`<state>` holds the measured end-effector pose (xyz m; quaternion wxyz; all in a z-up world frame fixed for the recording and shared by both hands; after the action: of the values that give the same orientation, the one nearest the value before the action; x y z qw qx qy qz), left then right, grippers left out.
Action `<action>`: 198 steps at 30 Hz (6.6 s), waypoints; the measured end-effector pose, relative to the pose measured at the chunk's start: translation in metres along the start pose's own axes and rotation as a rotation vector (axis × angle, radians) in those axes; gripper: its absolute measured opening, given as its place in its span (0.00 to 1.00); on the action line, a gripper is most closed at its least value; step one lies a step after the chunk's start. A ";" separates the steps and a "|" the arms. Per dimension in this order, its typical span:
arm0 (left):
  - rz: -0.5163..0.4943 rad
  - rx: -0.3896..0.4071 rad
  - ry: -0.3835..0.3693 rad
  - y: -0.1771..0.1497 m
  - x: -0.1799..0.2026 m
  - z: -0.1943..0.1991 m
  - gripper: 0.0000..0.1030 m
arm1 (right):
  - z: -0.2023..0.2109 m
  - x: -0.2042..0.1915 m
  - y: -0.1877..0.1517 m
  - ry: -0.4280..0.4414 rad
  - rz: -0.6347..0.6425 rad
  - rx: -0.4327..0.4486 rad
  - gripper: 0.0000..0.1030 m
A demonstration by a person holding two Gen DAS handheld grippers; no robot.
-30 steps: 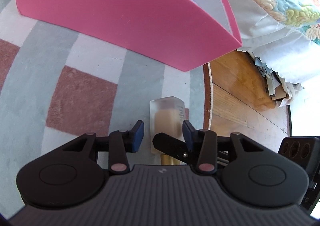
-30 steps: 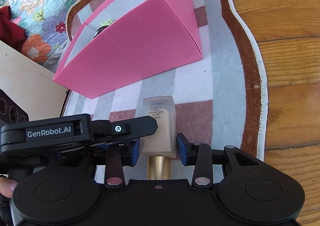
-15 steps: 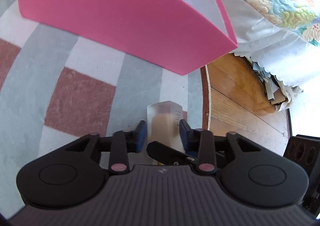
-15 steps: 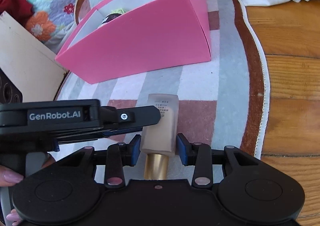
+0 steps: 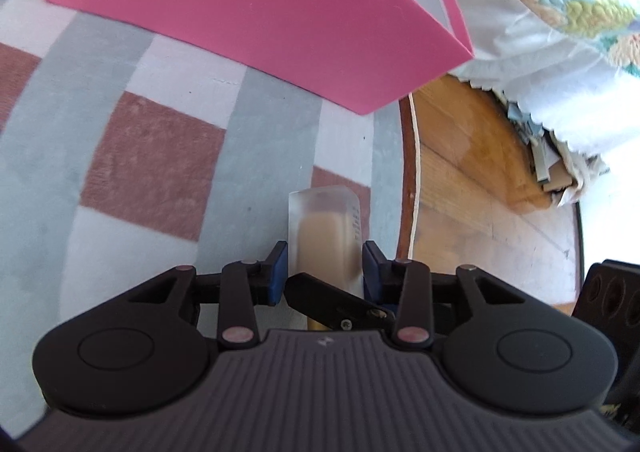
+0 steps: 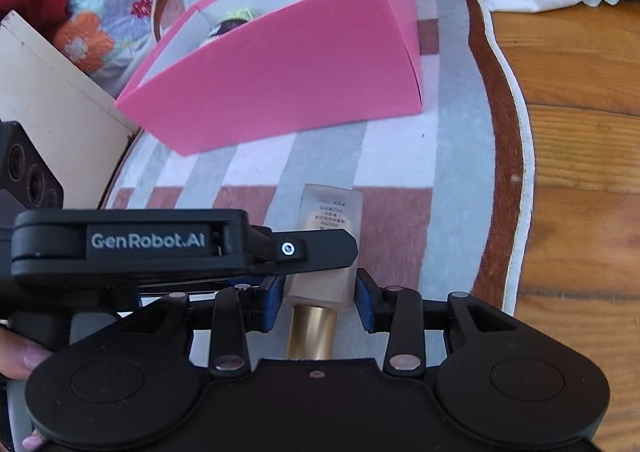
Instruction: Organize objects
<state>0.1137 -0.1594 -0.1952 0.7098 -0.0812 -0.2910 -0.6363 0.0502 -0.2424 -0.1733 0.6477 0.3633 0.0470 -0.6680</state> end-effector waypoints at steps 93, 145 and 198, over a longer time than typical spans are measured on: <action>0.030 -0.084 0.035 0.219 -0.045 0.005 0.39 | -0.111 -0.099 0.206 -0.117 0.866 -0.468 0.38; -0.244 0.084 0.250 0.192 -0.016 0.095 0.67 | 0.003 -0.098 0.178 -0.243 0.514 -0.074 0.66; -0.289 0.081 0.512 0.071 0.021 0.222 0.95 | 0.123 -0.156 0.073 -0.356 0.113 0.090 1.00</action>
<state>0.1130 -0.0566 0.0149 0.6647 0.1528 -0.1364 -0.7185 0.0476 -0.1899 0.0313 0.6654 0.2702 -0.1186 -0.6856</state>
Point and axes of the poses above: each gripper's, at about its wrist camera, not at the fingertips, and z roughly against the way its jaws point, x to its right, y to its top, the point moved 3 cm from there along -z, roughly the way its jaws point, and after that the axes turned 5 degrees about y, right-handed, at the moved point
